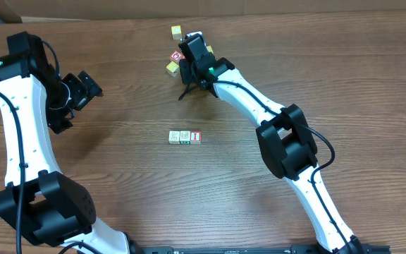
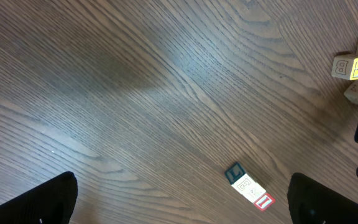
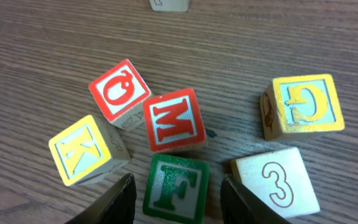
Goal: Flip 5 blocks
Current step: 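Grasp the green F block in the cluster with the right gripper, then carry the green F block toward the row beside the red I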
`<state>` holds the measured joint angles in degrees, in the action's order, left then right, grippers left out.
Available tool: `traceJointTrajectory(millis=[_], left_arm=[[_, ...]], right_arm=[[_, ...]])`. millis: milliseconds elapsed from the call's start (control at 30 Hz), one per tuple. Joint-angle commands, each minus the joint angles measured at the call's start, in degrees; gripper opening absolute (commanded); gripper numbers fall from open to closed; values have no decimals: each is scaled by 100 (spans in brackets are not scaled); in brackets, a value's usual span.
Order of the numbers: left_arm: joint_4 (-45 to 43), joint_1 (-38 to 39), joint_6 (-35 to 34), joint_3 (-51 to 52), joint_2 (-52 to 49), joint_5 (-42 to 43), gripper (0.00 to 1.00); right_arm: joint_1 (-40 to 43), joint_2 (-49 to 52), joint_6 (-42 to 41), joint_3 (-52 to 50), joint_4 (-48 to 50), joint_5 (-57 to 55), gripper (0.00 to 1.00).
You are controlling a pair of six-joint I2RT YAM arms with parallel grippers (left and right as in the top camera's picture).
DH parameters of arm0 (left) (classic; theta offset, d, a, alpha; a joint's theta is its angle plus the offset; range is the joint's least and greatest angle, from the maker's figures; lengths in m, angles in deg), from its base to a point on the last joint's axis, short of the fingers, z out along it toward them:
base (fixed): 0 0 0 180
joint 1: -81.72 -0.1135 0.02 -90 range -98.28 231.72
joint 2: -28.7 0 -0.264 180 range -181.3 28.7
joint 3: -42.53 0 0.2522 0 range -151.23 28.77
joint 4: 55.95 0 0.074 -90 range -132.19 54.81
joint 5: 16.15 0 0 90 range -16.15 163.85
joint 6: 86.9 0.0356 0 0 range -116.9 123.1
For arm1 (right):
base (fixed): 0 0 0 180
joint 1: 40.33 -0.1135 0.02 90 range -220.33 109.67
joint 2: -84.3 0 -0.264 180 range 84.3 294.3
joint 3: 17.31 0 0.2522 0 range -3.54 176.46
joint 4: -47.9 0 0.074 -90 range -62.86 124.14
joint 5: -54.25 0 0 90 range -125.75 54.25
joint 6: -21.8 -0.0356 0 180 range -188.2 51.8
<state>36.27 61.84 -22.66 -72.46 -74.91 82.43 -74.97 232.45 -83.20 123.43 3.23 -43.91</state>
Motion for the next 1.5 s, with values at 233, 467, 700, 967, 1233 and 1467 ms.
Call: traceJointTrajectory(millis=[233,467,700,967,1233,1467], left_arm=[[11,7,2,-103,76,-11,100],[11,7,2,-103,76,-11,100],[11,7,2,-103,76,-11,100],[11,7,2,-103,76,-11,100],[11,7,2,-103,76,-11,100],[11,7,2,-103,76,-11,100]], right_arm=[[9,114,-26,-232,321,-81,43],[9,-50,-26,-201,140,-83,30],[9,-949,-26,-199,-269,-81,30],[9,-2483,-332,-199,-1589,-79,24],[9,-3740,-651,-199,-3379,-52,24],[9,-3897,-962,-234,-4548,356,25]])
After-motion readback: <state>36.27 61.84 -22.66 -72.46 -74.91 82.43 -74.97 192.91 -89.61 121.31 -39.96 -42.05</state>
